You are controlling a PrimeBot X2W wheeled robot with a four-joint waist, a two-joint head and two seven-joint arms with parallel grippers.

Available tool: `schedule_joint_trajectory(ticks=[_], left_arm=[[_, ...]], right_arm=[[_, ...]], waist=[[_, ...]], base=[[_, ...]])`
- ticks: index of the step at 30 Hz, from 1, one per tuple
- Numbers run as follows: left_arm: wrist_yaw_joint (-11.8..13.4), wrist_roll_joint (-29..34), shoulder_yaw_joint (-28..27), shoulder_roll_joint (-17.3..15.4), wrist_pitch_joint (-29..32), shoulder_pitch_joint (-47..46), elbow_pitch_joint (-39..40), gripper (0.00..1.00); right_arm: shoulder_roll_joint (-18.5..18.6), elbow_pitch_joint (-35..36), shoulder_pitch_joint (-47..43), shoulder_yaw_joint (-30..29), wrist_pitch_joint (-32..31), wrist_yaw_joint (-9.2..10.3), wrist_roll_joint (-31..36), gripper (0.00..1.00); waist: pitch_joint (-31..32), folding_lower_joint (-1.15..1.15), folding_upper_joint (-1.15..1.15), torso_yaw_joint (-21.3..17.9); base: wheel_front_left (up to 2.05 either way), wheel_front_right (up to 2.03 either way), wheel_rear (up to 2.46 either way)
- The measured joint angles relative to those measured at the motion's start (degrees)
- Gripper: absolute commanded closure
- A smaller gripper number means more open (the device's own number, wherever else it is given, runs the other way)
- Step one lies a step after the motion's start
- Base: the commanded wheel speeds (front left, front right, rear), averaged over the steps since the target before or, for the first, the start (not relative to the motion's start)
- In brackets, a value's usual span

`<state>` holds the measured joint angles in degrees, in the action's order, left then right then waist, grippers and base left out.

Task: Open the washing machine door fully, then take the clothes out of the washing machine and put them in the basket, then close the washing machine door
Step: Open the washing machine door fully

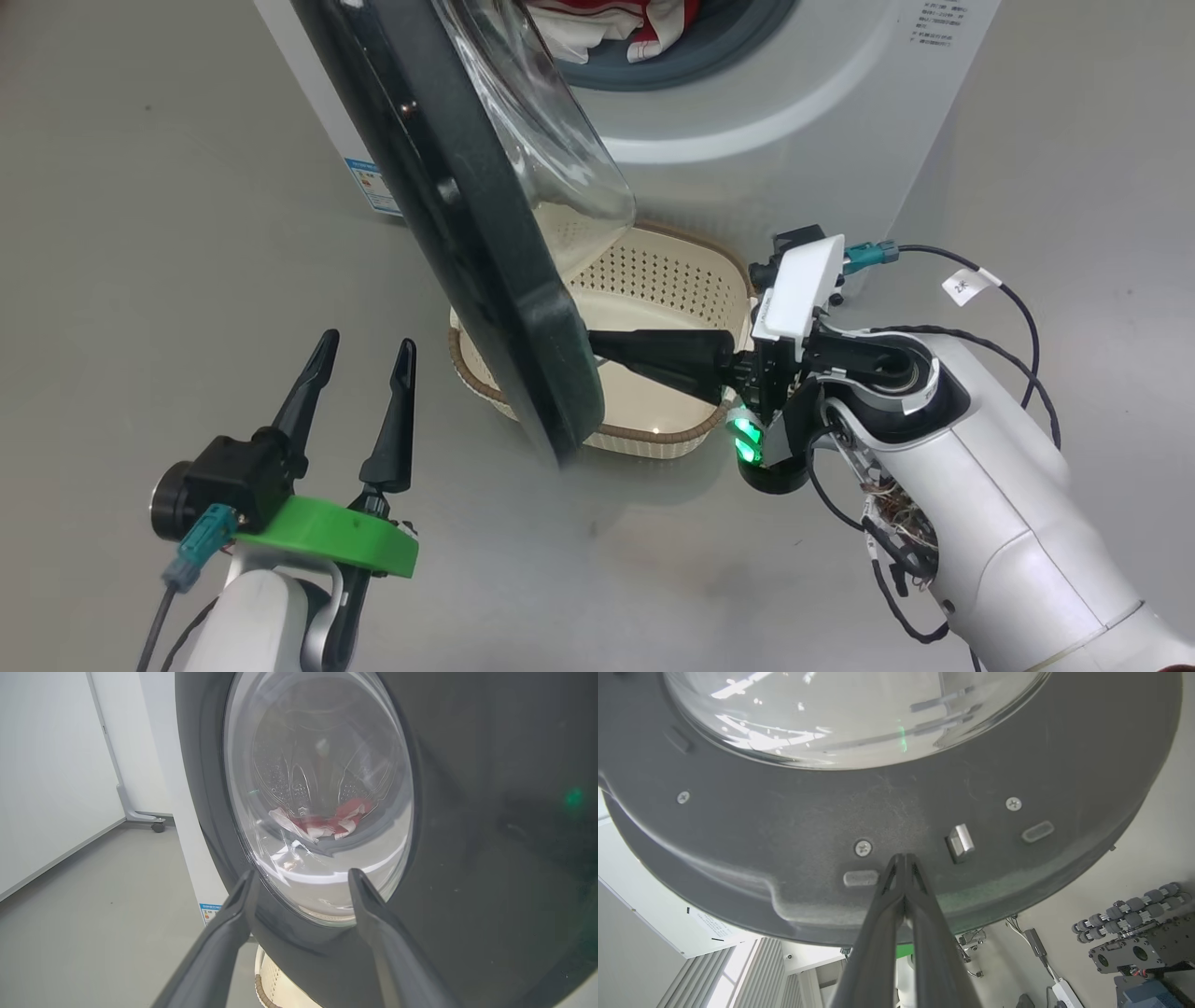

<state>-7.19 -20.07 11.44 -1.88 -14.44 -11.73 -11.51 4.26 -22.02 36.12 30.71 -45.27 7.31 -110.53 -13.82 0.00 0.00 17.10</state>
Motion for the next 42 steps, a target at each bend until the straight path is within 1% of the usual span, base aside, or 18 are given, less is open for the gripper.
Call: schedule_joint_trajectory(ticks=[6, 14, 19, 23, 24, 26, 29, 32, 37, 38, 42], left_arm=[[0.00, 0.00, -0.01, 0.00, 0.00, 0.01, 0.08, 0.00], [0.00, 0.03, -0.91, 0.00, 0.00, 0.15, 0.05, 0.00], [0.00, 0.44, -1.86, 0.00, 0.00, 1.15, -0.15, 0.00], [0.00, 0.52, -2.61, 0.00, 0.00, 1.96, -0.48, 0.00], [0.00, 0.52, -2.61, 0.00, 0.00, 1.96, -0.48, 0.00], [0.00, 0.81, -3.12, -0.01, 0.00, 2.46, -0.51, 0.00], [0.00, 0.96, -3.86, -0.03, 0.00, 3.17, -0.66, 0.00], [0.00, 1.07, -4.17, -0.04, 0.00, 4.00, -0.73, 0.00], [0.00, 1.48, -5.04, -0.11, 0.00, 5.25, -0.73, 0.00], [0.00, 1.51, -5.28, -0.13, 0.00, 5.61, -0.71, 0.00], [0.00, 1.56, -6.11, -0.56, 0.00, 6.70, -0.64, 0.00]], right_arm=[[-0.02, 1.34, -0.28, 2.50, 1.76, 0.00, -0.99, 1.00], [-0.07, 1.67, -0.30, 2.99, 4.33, 0.00, -1.30, 1.00], [-0.24, 1.67, -0.30, 2.99, 6.71, -0.18, 2.14, 1.00], [0.63, 1.68, -0.30, 4.31, 8.57, -2.19, 6.43, 1.00], [0.63, 1.68, -0.30, 4.31, 8.57, -2.19, 6.43, 1.00], [1.94, 1.66, -0.30, 5.39, 9.92, -3.35, 9.61, 1.00], [4.41, 1.49, -0.32, 6.62, 12.48, -5.35, 14.34, 1.00], [6.91, 1.56, -0.39, 8.09, 15.91, -7.90, 20.35, 1.00], [11.36, 2.41, -0.88, 9.06, 23.20, -12.05, 30.42, 1.00], [12.00, 2.67, -1.05, 8.93, 24.81, -12.51, 31.77, 1.00], [12.25, 3.52, -3.16, 7.66, 31.04, -12.74, 34.44, 1.00]], waist=[[-0.02, 0.00, 0.00, 0.25], [0.38, 0.00, 0.00, 0.12], [1.47, 0.00, 0.00, -0.47], [2.69, 0.00, 0.00, -1.17], [2.69, 0.00, 0.00, -1.17], [3.32, 0.00, 0.00, -1.66], [4.28, 0.00, 0.00, -2.57], [5.34, 0.00, 0.00, -3.56], [7.06, 0.00, 0.00, -5.50], [7.39, 0.00, 0.00, -5.95], [8.64, 0.00, 0.00, -7.76]], base=[[0.00, 0.00, 0.00], [0.00, 0.00, 0.00], [0.00, 0.00, 0.00], [0.00, 0.00, 0.00], [0.00, 0.00, 0.00], [0.00, 0.00, 0.00], [0.00, 0.00, 0.00], [0.00, 0.00, 0.00], [0.00, 0.00, 0.00], [0.00, 0.00, 0.00], [0.00, 0.00, 0.00]])
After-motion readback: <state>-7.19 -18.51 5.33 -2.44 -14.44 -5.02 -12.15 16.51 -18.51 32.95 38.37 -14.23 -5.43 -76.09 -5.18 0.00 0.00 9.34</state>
